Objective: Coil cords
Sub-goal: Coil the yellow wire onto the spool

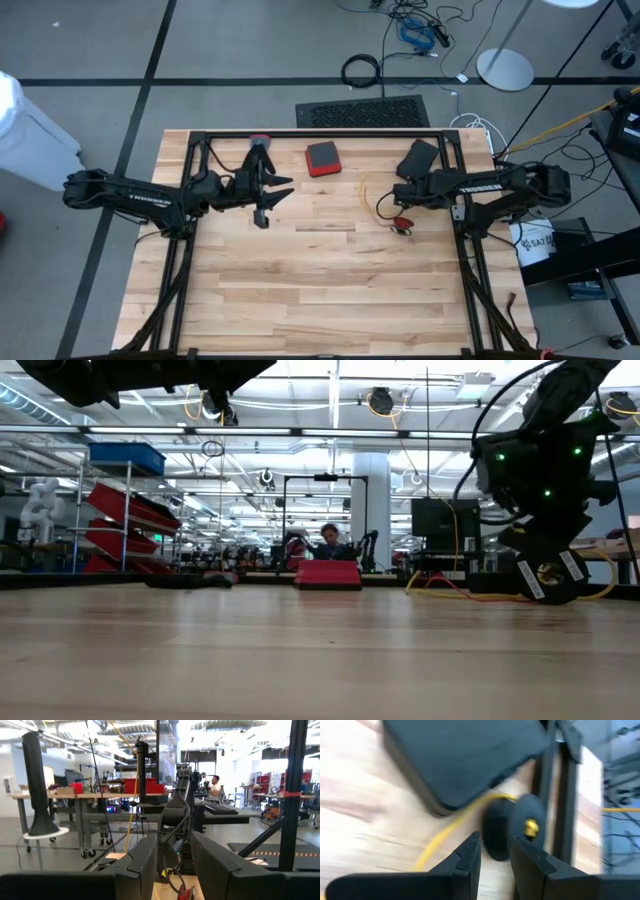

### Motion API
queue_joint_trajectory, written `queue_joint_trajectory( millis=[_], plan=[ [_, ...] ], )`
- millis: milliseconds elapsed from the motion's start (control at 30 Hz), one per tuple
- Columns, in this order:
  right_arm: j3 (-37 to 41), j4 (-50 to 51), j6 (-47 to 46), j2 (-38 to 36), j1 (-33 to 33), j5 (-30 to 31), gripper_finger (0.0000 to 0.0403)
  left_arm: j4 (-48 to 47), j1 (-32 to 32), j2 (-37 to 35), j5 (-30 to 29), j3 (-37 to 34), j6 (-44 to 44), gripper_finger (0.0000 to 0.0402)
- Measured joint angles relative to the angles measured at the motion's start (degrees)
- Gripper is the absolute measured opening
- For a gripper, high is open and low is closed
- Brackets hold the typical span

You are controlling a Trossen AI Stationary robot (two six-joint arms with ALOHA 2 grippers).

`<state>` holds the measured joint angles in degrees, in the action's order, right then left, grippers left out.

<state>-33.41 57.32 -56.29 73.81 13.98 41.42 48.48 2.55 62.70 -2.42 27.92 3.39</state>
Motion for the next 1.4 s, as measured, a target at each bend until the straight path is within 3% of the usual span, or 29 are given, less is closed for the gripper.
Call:
queue_joint_trajectory(
  millis=[333,733,1267,1400],
  plan=[
    [0.0,2.0,-4.2,2.1,1.9,1.5,0.0096,0.0,0.0,0.0,0.0,0.0,0.5,0.0127],
    [0.0,-3.6,1.3,6.0,4.1,2.4,0.0179,0.0,0.0,0.0,0.0,0.0,0.4,0.0127],
    [4.8,-6.1,1.9,6.0,8.5,1.9,0.0126,0.0,0.0,0.0,0.0,0.0,0.3,0.0127],
    [4.9,-6.2,1.7,6.0,8.4,3.4,0.0095,0.0,0.0,0.0,0.0,0.0,0.3,0.0127]
  ],
)
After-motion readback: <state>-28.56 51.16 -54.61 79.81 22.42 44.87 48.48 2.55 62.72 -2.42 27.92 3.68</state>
